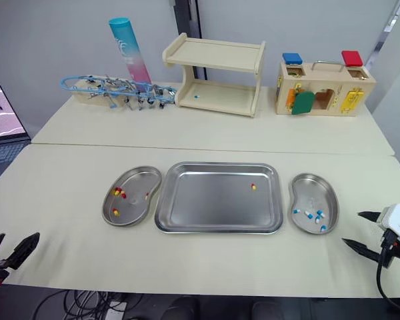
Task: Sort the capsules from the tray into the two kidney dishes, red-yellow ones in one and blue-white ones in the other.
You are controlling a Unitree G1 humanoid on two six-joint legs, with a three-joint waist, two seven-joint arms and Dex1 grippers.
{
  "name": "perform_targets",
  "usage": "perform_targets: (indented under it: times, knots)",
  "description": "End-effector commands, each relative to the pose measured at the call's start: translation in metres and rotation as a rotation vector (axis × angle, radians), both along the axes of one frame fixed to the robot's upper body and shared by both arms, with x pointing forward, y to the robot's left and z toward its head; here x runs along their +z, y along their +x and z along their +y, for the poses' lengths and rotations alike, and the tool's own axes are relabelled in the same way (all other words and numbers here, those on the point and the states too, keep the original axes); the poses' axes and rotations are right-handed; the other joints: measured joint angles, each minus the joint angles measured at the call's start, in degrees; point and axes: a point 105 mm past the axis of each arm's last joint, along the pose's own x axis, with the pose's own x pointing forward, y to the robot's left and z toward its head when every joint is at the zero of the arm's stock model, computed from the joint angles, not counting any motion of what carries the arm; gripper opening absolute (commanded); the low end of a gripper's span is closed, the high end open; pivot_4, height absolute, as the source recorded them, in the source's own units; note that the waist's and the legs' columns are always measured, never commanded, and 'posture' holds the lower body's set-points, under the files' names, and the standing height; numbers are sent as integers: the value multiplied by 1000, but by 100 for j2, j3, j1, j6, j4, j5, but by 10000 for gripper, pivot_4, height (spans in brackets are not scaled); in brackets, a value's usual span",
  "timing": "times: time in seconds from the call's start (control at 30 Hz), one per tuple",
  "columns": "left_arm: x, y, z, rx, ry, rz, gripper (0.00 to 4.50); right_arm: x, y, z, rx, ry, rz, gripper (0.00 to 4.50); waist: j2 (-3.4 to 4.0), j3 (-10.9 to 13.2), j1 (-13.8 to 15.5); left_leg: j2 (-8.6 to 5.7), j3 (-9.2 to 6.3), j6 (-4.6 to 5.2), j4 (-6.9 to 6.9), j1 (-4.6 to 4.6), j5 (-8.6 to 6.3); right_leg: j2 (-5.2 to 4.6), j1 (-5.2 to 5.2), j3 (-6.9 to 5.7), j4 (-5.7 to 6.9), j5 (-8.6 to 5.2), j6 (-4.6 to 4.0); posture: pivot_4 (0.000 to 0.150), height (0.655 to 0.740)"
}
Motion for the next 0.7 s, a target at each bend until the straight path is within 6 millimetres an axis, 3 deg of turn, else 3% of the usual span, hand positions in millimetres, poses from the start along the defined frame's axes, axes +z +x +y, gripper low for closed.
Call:
perform_targets:
  times: [0.03,0.2,0.33,0.53,0.7]
  knots:
    - [5,1,-2,-4,28,-15,45000,19,-7,15,84,2,-73,44560,0,0,0,0,0,0,-1,0,0,0,0,0,0,0,0,1500,7400]
    - [3,6,-10,-21,25,-11,45000,24,-26,78,240,124,-134,44560,-6,-4,1,2,-5,0,-1,-1,0,0,2,-4,0,0,0,1500,7400]
    - [2,10,-15,-34,20,-10,45000,10,-36,129,314,228,-178,44560,-31,-19,-2,4,-8,-1,-1,3,0,1,5,-7,1,0,0,1500,7400]
    - [6,13,-20,-63,26,-10,45000,-14,-30,162,300,305,-199,44560,-51,-31,-5,3,-5,-1,0,4,0,0,4,-4,2,0,0,1500,7400]
    - [12,15,-22,-76,36,-20,45000,-27,-19,177,250,349,-246,44560,-56,-35,0,3,-6,-1,-2,9,0,1,3,-3,6,0,-1,1500,7400]
